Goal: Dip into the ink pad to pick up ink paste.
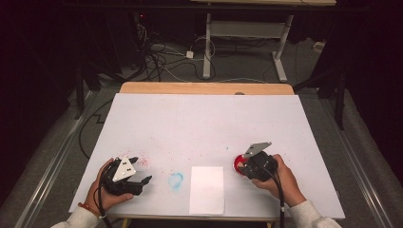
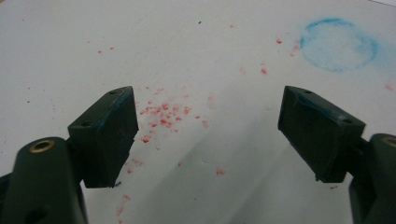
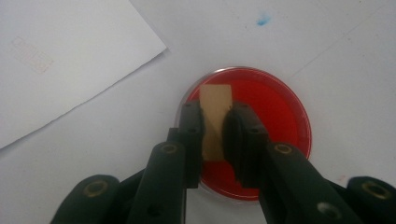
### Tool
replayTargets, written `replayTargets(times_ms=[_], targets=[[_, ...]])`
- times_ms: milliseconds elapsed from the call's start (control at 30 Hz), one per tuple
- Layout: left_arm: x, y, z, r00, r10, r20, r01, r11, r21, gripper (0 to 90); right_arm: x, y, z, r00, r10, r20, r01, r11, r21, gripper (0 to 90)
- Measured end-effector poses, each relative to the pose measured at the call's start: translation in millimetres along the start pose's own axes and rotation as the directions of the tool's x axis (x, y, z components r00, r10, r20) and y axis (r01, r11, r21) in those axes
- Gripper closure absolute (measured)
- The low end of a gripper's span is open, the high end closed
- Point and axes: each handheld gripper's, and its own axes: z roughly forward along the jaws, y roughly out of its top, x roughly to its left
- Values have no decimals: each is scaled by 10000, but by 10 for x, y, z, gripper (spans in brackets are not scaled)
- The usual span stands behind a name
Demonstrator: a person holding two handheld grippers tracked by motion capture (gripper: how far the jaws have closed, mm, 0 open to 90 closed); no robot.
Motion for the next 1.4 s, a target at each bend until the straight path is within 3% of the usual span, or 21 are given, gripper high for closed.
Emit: replayTargets(times_ms=[800, 900, 967, 1100, 1400], targets=[[-4, 6, 7, 10000, 42, 8, -42, 10000, 38, 192, -6, -13, 0, 10000, 34, 1, -34, 9999, -120, 765], [2, 3, 9, 10000, 37, -2, -37, 10000, 34, 192, -4, -3, -24, 9992, -367, 187, 370, 9991, -198, 765], [5, 0, 12, 10000, 6, -2, -6, 10000, 4, 192, -24, 6, -69, 9998, -195, 86, 199, 9986, -489, 765], [8, -4, 11, 10000, 3, -9, -3, 10000, 32, 192, -59, 23, -198, 9994, -26, 340, 61, 9946, -1036, 765], [8, -4, 17, 10000, -15, 27, 15, 10000, 30, 192, -104, 18, -411, 9978, 167, 635, -54, 9847, -1740, 765]])
